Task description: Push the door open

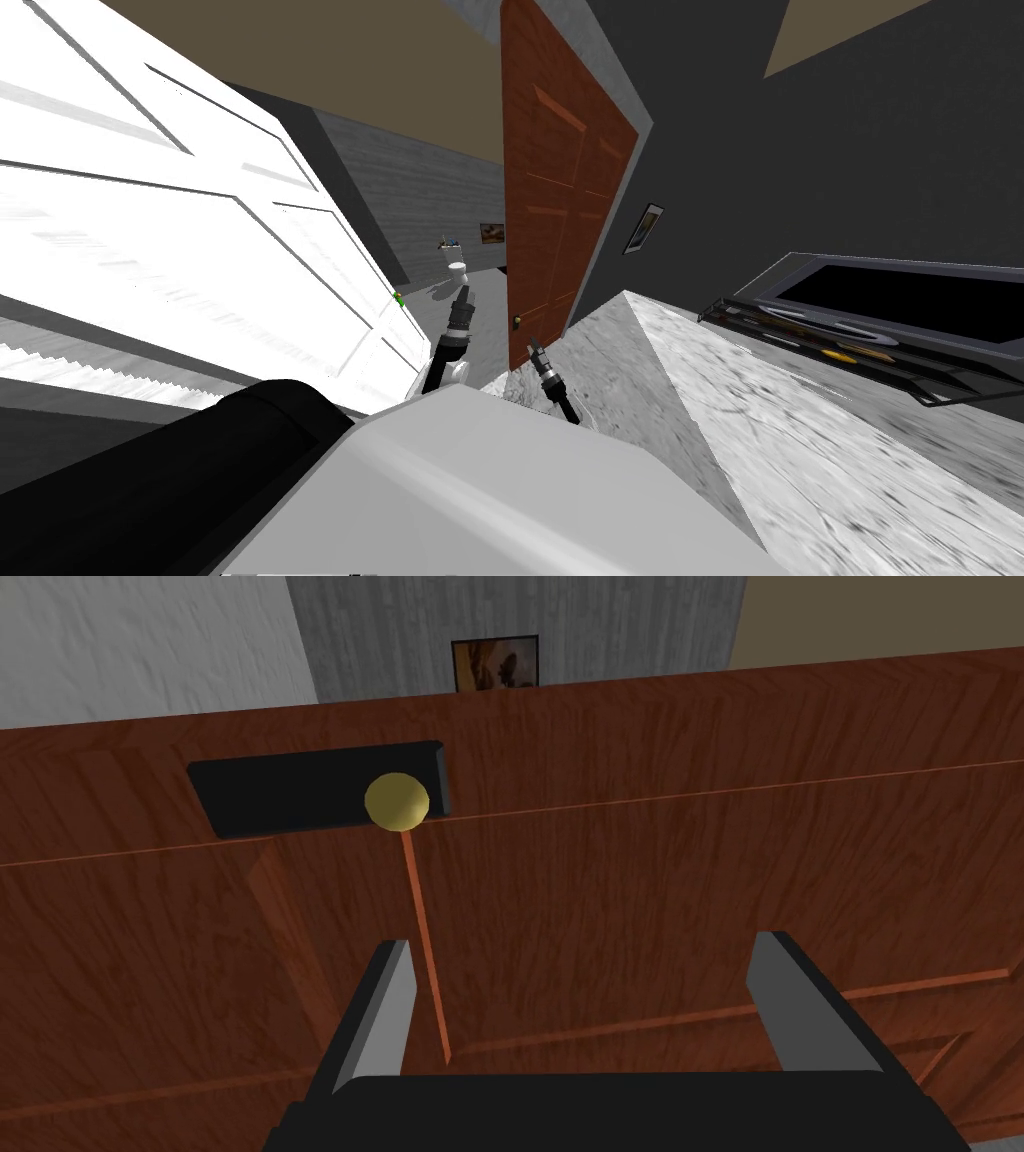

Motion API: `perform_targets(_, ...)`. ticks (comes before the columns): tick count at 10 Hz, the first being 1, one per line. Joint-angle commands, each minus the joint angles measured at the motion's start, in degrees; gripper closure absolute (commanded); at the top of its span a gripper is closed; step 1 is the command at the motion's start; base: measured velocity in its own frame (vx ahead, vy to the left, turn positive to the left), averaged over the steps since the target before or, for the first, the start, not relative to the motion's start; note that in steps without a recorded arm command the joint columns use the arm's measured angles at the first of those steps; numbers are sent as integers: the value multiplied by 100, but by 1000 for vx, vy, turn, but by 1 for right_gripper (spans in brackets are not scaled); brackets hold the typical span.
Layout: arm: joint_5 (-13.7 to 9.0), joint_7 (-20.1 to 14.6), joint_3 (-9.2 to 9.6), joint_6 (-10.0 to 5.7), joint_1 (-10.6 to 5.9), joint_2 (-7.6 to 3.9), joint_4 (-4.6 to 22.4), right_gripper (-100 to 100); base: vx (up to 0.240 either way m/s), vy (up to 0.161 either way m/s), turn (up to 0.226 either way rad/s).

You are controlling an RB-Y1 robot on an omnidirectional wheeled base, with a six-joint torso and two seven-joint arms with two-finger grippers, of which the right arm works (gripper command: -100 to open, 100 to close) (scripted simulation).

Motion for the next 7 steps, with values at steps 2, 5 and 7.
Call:
perform_targets(2,54,-85,150,-40,-137,-22,346,-100,89,-23,1)
perform_targets(5,87,-137,243,-84,-246,-30,606,-100,67,-7,0)
perform_targets(7,117,-185,328,-124,-345,-36,842,-100,89,-13,0)
